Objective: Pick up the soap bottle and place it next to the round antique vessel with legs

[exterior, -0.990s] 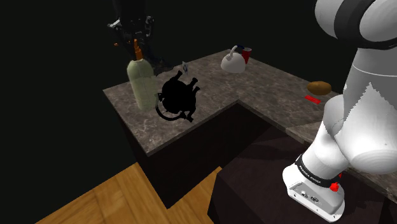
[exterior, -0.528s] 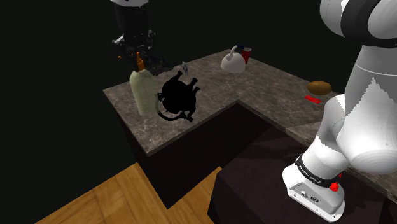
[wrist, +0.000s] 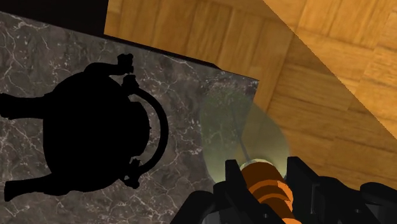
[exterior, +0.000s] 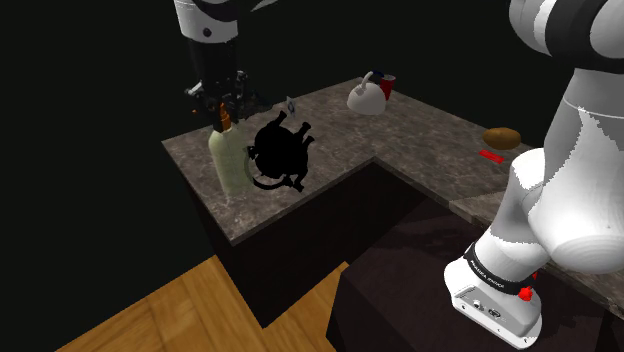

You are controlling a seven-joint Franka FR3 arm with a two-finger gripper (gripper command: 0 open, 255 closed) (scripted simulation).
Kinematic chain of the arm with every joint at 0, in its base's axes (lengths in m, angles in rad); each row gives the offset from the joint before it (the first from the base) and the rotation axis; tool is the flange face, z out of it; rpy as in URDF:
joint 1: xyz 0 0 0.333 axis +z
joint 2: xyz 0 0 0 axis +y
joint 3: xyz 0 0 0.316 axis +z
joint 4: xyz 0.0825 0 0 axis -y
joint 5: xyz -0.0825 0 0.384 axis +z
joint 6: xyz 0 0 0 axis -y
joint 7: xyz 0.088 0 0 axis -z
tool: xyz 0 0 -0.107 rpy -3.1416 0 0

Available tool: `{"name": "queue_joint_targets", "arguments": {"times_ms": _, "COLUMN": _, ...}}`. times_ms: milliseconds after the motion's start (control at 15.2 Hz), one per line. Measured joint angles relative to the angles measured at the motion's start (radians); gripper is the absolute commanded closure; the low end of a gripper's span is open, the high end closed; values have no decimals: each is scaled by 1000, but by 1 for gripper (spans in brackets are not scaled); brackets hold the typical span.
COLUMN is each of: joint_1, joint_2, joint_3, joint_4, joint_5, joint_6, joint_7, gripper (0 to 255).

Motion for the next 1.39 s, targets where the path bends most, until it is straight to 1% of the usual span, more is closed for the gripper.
{"name": "queue_joint_targets", "arguments": {"times_ms": 660, "joint_1": -1, "joint_2": 3, "joint_3": -1, "joint_4": -129, "joint_5": 0, "joint_6": 132, "joint_7": 0, "gripper": 255}}
{"name": "queue_joint_targets", "arguments": {"times_ms": 1254, "joint_1": -3, "joint_2": 30, "joint_3": -2, "joint_4": -216, "joint_5": -1, "joint_6": 246, "joint_7": -1, "gripper": 255}}
{"name": "queue_joint_targets", "arguments": {"times_ms": 1386, "joint_1": -2, "joint_2": 33, "joint_3": -1, "joint_4": -223, "joint_5": -1, "joint_6": 257, "joint_7": 1, "gripper": 255}}
